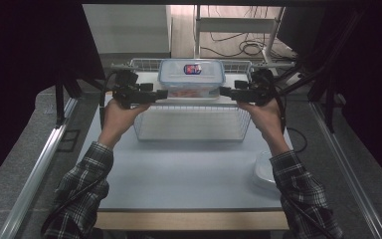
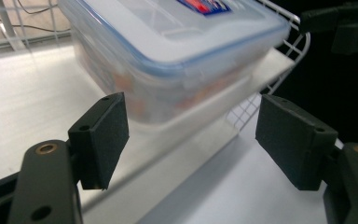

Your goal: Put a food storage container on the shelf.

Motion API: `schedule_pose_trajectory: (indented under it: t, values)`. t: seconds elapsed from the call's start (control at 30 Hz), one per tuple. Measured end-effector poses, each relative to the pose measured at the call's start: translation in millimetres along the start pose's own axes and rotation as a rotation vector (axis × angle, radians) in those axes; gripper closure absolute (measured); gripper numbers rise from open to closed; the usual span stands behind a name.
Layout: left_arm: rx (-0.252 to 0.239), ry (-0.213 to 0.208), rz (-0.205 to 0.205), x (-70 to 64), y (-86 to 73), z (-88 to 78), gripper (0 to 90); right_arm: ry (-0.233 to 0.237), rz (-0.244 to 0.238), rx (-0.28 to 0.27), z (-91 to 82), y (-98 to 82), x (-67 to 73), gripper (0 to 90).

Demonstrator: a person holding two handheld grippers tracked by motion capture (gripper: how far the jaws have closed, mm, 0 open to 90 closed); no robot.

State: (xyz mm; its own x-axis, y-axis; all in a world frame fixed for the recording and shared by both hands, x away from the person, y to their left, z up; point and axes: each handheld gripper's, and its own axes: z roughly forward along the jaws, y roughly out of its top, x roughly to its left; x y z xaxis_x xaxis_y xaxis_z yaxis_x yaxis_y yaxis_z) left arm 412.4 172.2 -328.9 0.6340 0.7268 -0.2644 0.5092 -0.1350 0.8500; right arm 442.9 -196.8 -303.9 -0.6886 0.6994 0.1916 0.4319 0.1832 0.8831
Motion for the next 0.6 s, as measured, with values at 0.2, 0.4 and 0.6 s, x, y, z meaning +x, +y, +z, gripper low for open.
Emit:
schedule_pose_trajectory:
  t: [0.2,0.4,0.6]
  values:
    - [0.019,-0.012,0.037,-14.7,-15.9,-4.2,21.0,0.01,-0.044,0.011,-2.8,-14.8,8.6,18.1]
    - [0.041,-0.027,0.07,-27.2,-32.2,-7.0,19.0,0.019,-0.071,0.02,-8.4,-31.7,17.5,13.1]
    - [0.065,-0.046,0.093,-39.4,-55.2,-7.1,18.5,0.027,-0.108,0.027,-18.3,-54.1,25.6,9.9]
